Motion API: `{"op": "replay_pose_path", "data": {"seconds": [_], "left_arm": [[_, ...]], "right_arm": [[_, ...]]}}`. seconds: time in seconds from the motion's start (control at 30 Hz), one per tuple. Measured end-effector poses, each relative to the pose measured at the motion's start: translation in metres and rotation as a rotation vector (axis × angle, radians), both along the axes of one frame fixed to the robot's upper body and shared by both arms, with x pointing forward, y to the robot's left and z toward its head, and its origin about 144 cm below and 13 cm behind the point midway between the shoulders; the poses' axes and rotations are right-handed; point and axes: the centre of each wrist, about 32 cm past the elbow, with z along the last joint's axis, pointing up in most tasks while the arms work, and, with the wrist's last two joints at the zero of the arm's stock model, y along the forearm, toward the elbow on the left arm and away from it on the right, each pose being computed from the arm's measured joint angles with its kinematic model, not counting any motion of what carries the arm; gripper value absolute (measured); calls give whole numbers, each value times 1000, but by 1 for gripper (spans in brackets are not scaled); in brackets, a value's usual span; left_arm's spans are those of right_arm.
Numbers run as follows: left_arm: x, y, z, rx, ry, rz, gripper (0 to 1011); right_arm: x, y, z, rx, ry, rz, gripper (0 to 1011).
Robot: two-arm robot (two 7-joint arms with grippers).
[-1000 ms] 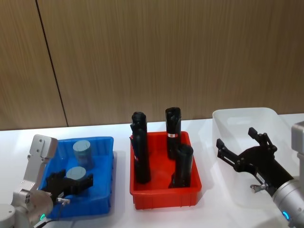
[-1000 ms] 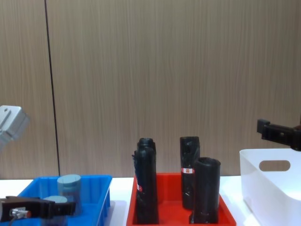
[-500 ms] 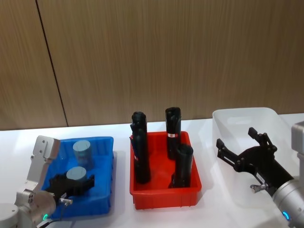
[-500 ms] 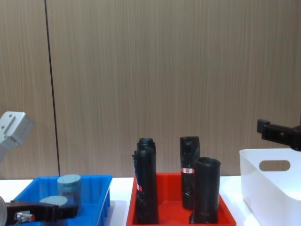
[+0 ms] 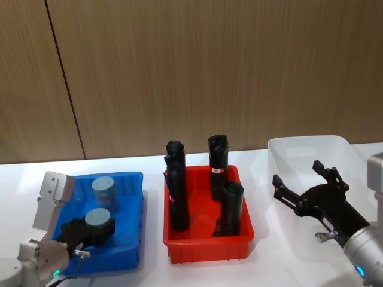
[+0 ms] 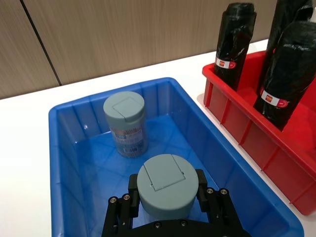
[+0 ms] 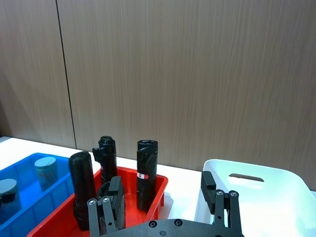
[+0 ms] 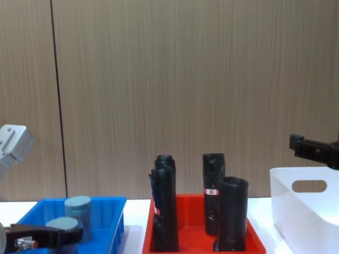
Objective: Pick the cotton swabs from the blue box and place them into the white box.
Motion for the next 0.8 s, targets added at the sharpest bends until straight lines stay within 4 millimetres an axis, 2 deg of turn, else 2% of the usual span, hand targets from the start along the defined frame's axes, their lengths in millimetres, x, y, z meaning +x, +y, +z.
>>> {"op": "replay_pose_path", "data": {"seconds": [0.4,0.8], "left_arm": [[-11,1,10,11,-109,-20,666],[-21,2,33,0,-257,-146,666]], "right_arm": [[0,0,0,0,0,0,1002],[0,0,0,0,0,0,1002]]}}
